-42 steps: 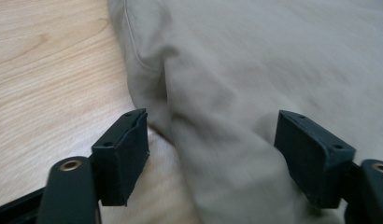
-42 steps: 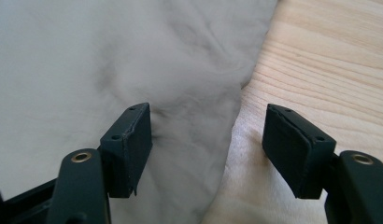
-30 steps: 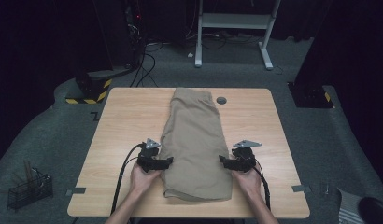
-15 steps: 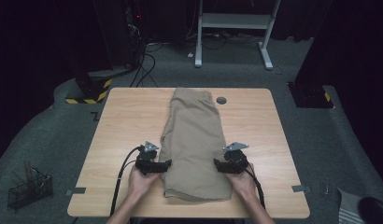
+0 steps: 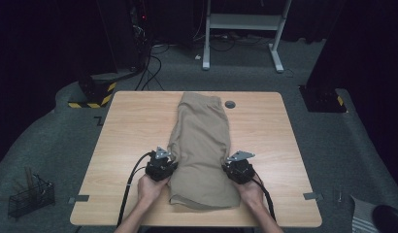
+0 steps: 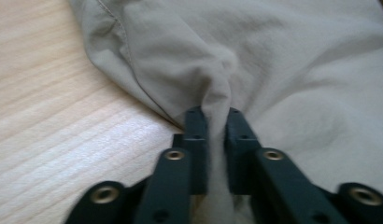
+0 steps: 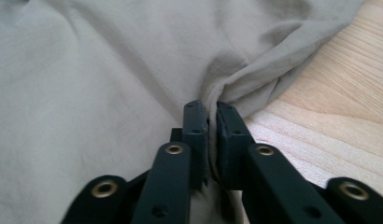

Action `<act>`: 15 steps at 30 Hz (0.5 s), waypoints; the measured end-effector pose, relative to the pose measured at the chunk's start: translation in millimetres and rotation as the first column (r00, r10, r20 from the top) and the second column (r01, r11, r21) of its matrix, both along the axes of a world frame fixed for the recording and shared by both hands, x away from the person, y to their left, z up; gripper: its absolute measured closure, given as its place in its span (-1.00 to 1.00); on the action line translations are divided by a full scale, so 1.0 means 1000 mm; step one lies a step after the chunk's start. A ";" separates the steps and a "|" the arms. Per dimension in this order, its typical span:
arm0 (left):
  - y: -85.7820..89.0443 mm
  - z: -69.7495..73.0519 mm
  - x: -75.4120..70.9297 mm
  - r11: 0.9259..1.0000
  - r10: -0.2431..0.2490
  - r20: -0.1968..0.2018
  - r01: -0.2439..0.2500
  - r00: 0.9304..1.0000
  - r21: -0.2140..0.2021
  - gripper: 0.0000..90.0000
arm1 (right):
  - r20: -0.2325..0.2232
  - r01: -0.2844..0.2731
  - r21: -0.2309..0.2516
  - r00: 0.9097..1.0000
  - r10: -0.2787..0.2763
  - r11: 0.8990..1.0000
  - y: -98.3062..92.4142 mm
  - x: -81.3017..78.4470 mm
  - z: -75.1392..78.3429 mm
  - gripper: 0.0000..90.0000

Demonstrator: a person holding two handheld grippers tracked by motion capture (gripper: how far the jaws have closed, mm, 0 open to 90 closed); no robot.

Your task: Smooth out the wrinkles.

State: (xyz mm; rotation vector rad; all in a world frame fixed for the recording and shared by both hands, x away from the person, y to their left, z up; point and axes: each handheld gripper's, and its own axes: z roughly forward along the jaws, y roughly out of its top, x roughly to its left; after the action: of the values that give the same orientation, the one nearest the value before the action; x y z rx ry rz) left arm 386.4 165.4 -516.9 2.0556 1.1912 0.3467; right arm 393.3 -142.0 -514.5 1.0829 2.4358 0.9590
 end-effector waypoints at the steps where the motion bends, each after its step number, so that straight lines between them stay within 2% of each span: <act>1: 0.000 0.000 -0.001 1.000 -0.005 -0.005 0.005 1.000 -0.001 0.91 | 0.003 -0.006 0.006 1.000 0.006 1.000 0.000 -0.002 0.000 0.92; 4: 0.003 0.004 -0.009 0.999 -0.038 0.019 0.039 0.999 -0.018 0.94 | 0.046 -0.024 0.019 0.999 0.024 1.000 -0.003 -0.011 0.005 0.93; 8: 0.009 0.017 -0.028 0.995 -0.078 0.074 0.082 0.994 -0.050 0.95 | 0.128 -0.050 0.070 0.991 0.041 0.996 -0.011 -0.031 0.021 0.94; 13: 0.014 0.040 -0.049 0.989 -0.108 0.146 0.121 0.983 -0.086 0.95 | 0.242 -0.096 0.069 0.967 0.077 0.993 -0.013 -0.060 0.039 0.94; 15: 0.016 0.050 -0.060 0.985 -0.117 0.170 0.136 0.978 -0.107 0.95 | 0.276 -0.108 0.100 0.958 0.077 0.989 -0.016 -0.073 0.045 0.94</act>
State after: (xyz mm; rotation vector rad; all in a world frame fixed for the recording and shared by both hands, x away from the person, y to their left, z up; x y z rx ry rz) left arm 326.7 181.0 -466.7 1.9494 0.9546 0.3664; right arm 320.7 -157.8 -469.2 0.8147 2.2458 1.2042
